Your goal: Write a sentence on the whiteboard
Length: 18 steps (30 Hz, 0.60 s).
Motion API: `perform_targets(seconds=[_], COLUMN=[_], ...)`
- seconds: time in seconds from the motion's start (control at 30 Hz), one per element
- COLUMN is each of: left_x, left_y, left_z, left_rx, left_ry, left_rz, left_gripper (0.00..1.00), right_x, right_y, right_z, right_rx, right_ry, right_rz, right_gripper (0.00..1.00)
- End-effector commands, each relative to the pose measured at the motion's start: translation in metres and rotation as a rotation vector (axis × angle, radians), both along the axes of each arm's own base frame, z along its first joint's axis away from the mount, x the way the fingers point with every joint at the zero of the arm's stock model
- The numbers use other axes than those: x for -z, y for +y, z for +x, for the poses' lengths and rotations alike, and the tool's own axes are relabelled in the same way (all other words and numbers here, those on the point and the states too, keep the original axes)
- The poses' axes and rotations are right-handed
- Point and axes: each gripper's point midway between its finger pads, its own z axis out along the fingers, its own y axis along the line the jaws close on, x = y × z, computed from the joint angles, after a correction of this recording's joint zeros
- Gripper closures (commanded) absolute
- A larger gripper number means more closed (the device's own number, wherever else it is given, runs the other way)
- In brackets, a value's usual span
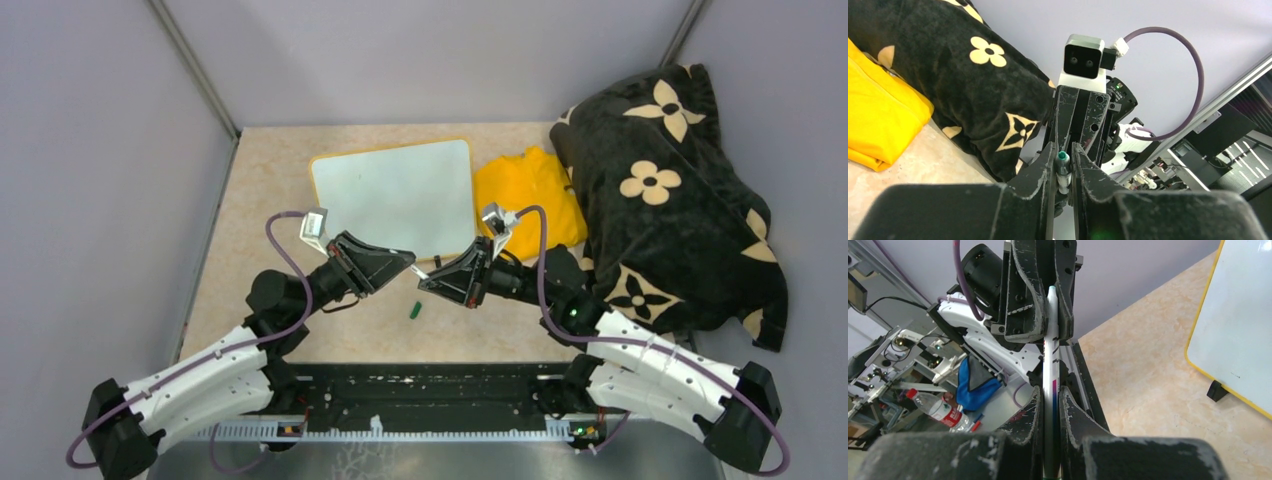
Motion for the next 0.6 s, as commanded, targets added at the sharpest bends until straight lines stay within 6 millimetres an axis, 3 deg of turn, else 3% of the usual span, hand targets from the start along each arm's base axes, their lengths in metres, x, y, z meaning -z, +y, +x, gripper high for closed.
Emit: perform_targets(seconds=[0.0,0.07,0.17,0.27,0.33,0.43,0.57], left_x=[-0.014,-0.015,-0.017,-0.023,-0.028,-0.039,-0.047], left_y=[-0.002,-0.001,0.003,0.012,0.02,0.033,0.039], left_z=[-0.01,-0.009,-0.005,0.006,0.015,0.031,0.043], left_rx=[0.042,0.035,0.005,-0.064,-0.122,-0.208,-0.25], left_ry=[-0.055,-0.056,-0.036,0.0,0.03,0.076,0.139], left_rz=[-0.023,-0.027,-0.041,-0.085,-0.128,-0.208,-0.276], left_gripper=[0.85,1.0,1.0,1.0,1.0,1.0,1.0], right_x=[-0.035,-0.036,-0.042,-0.054,-0.065,-0.079,-0.095], right_y=[0.001,0.0,-0.002,-0.009,-0.014,-0.017,-0.01], right_z=[-0.005,-0.005,-0.004,0.0,0.004,0.015,0.024], right_rx=[-0.025,-0.023,-0.008,0.038,0.078,0.134,0.143], right_ry=[-0.078,-0.081,-0.083,-0.087,-0.087,-0.069,-0.044], right_rz=[0.066,0.069,0.083,0.132,0.183,0.24,0.269], right_gripper=[1.0,1.0,0.98,0.68,0.54,0.44,0.42])
